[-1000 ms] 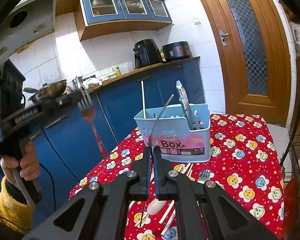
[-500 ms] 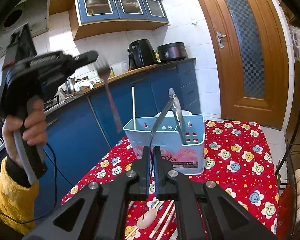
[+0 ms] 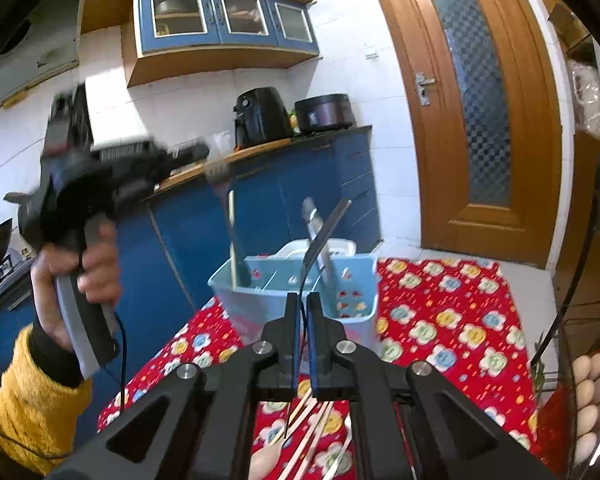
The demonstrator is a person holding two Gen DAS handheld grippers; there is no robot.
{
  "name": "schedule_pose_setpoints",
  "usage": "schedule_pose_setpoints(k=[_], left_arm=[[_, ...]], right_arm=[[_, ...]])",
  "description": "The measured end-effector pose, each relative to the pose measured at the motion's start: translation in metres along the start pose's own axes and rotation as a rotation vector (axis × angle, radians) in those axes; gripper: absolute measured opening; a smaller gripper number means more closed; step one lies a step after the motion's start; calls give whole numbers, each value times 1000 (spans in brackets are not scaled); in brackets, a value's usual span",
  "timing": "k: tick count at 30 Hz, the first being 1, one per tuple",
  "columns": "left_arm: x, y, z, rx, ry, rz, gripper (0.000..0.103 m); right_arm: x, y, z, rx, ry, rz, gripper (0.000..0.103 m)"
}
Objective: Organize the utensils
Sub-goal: 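Lower the fork into the blue box and open the left tool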
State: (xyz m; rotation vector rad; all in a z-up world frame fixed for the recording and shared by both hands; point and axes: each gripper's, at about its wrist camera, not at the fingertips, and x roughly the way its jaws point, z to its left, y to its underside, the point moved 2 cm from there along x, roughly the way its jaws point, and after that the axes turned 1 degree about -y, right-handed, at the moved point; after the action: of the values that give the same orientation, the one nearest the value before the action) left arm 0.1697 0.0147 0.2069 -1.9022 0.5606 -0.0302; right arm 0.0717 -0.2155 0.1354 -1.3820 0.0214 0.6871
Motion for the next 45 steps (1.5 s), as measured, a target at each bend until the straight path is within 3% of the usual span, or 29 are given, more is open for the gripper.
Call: schedule_pose_setpoints(k=[12, 19, 29, 34, 45], left_arm=[[21, 25, 34, -46, -17, 49, 1], [34, 44, 50, -74, -23, 84, 1], [41, 56, 59, -71, -33, 103, 1], [37, 61, 51, -30, -28, 101, 1], [33, 61, 41, -4, -33, 109, 1]], right_arm=[[41, -53, -14, -65, 164, -93, 5], [87, -53, -13, -106, 194, -47, 5], [108, -52, -20, -61, 169, -40, 4], [119, -31, -27, -20, 136, 9, 5], [99, -23, -45, 76, 85, 15, 5]])
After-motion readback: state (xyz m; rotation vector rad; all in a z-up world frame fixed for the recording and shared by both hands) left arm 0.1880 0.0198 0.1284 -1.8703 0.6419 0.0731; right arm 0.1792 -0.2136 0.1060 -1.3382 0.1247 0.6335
